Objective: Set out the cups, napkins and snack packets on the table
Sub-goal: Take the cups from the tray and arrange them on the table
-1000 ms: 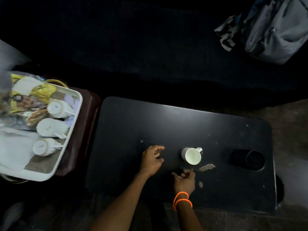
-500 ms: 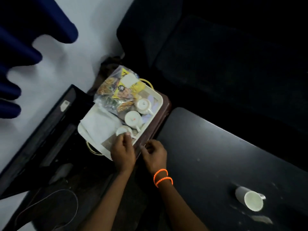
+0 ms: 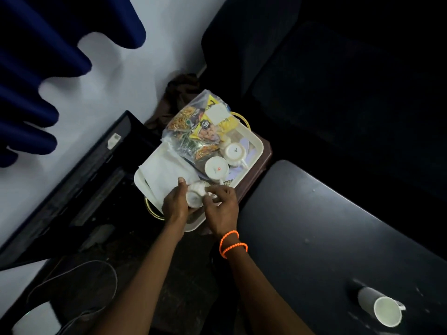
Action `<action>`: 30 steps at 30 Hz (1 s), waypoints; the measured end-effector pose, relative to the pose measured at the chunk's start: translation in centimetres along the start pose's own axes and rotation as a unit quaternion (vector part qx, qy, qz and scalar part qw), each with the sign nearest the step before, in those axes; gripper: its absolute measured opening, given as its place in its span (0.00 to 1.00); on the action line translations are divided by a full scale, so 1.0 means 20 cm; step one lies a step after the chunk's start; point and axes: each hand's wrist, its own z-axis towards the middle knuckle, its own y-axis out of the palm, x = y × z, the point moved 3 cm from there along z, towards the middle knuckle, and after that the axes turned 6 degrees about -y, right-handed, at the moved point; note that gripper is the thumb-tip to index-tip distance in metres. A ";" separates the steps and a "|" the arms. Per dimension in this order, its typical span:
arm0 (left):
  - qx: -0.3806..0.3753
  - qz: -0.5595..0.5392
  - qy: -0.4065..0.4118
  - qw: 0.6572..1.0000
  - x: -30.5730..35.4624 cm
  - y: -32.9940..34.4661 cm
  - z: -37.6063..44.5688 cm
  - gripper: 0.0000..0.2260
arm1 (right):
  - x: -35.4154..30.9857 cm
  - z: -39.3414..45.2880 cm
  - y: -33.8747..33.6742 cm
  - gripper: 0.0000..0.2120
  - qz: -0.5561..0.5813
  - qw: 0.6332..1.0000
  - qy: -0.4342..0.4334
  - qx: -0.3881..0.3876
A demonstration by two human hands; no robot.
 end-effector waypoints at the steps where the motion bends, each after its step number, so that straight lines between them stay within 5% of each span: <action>1: 0.004 0.002 0.028 1.000 -0.01 -0.01 -0.03 0.25 | -0.01 -0.01 -0.01 0.04 0.023 1.000 -0.006 0.014; 7: -0.088 -0.034 0.146 0.985 -0.12 0.09 -0.23 0.17 | 0.01 -0.07 -0.20 0.11 0.101 0.987 -0.019 0.124; 10: -0.195 -0.062 0.096 0.974 -0.19 0.23 -0.30 0.23 | 0.10 -0.10 -0.35 0.15 0.168 0.973 0.020 0.154; 15: -0.404 -0.012 0.016 0.915 -0.25 0.48 -0.41 0.19 | 0.29 -0.14 -0.68 0.28 0.275 0.944 0.089 0.160; 22: -0.446 0.232 0.055 0.863 -0.33 0.86 -0.64 0.31 | 0.55 -0.29 -1.13 0.33 0.181 0.959 0.131 0.177; 30: -0.496 0.408 0.221 0.734 -0.71 1.27 -0.97 0.28 | 0.89 -0.63 -1.47 0.27 0.132 0.915 0.195 0.328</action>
